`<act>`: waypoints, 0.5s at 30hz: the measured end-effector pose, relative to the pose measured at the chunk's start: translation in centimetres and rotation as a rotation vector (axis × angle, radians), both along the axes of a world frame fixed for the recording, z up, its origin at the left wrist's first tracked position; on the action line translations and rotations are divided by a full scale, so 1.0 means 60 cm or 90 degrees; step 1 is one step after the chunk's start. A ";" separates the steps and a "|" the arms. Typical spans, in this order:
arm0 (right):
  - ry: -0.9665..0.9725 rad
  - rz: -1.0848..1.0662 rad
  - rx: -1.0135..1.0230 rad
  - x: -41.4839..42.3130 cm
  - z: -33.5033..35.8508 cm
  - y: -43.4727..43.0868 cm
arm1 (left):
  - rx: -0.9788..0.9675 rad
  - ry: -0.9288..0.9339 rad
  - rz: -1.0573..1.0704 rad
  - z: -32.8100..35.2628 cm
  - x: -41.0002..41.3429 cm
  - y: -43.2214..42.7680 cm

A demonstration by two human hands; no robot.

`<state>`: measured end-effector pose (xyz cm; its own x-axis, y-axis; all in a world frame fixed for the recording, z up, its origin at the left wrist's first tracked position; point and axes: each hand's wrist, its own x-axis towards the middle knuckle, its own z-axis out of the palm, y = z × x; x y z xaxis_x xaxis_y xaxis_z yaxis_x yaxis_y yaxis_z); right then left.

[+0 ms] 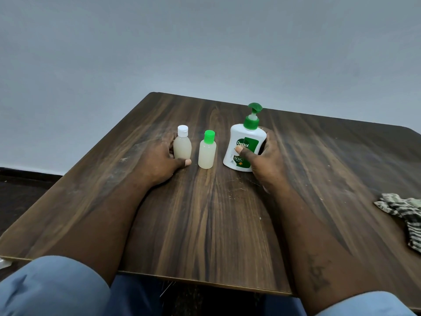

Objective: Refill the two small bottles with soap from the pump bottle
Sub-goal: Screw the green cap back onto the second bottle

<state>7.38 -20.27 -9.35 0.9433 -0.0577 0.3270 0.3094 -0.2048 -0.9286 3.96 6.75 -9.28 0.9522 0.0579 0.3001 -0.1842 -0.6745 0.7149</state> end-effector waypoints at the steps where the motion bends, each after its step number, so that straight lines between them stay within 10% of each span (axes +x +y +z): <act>1: 0.002 0.005 0.001 0.000 0.000 0.000 | 0.000 -0.001 0.000 -0.001 0.000 0.000; 15: 0.040 0.061 0.002 0.006 -0.013 -0.006 | -0.015 0.003 0.008 -0.001 0.000 0.000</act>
